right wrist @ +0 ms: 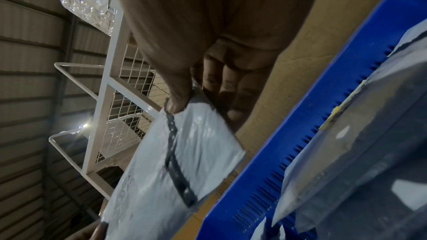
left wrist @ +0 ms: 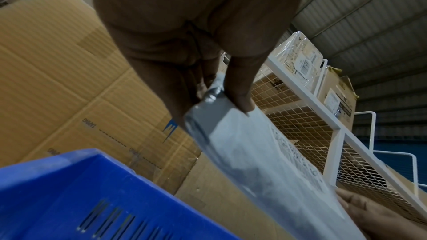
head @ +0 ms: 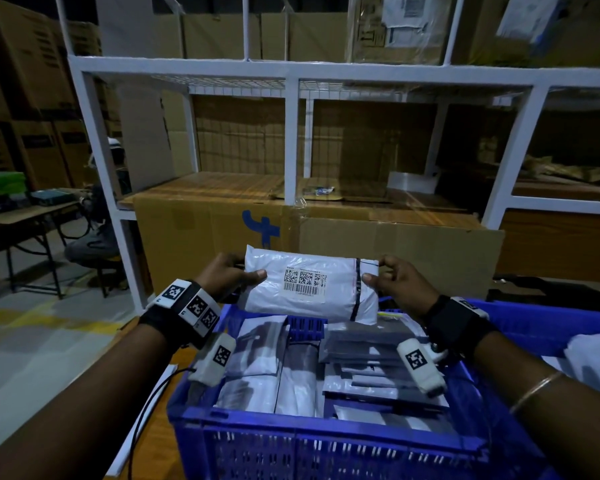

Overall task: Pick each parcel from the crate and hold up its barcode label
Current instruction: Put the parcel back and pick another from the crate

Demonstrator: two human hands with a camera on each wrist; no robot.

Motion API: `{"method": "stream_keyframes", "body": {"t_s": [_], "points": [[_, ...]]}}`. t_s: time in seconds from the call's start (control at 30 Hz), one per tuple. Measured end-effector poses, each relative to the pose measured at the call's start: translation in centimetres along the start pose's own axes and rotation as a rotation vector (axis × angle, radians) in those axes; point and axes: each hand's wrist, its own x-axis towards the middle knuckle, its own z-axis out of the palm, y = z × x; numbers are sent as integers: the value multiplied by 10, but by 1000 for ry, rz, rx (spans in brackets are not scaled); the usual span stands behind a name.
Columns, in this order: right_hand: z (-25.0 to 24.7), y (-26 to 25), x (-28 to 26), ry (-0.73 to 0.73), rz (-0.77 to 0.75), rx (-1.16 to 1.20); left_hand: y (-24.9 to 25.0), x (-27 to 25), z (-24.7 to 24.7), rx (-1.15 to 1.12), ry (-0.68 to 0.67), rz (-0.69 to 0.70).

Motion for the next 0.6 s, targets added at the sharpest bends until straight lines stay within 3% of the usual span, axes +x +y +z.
{"method": "stream_keyframes", "body": {"t_s": [0.23,0.47,0.6], "points": [[-7,-3,2,27,120,-51,3,1,11,-34,-11,-7],[-11,-21,14,-28,-122,-462,2,10,28,-34,5,37],[-4,-38,20,-82,-171,-576,6,9,37,7,-18,46]]}}
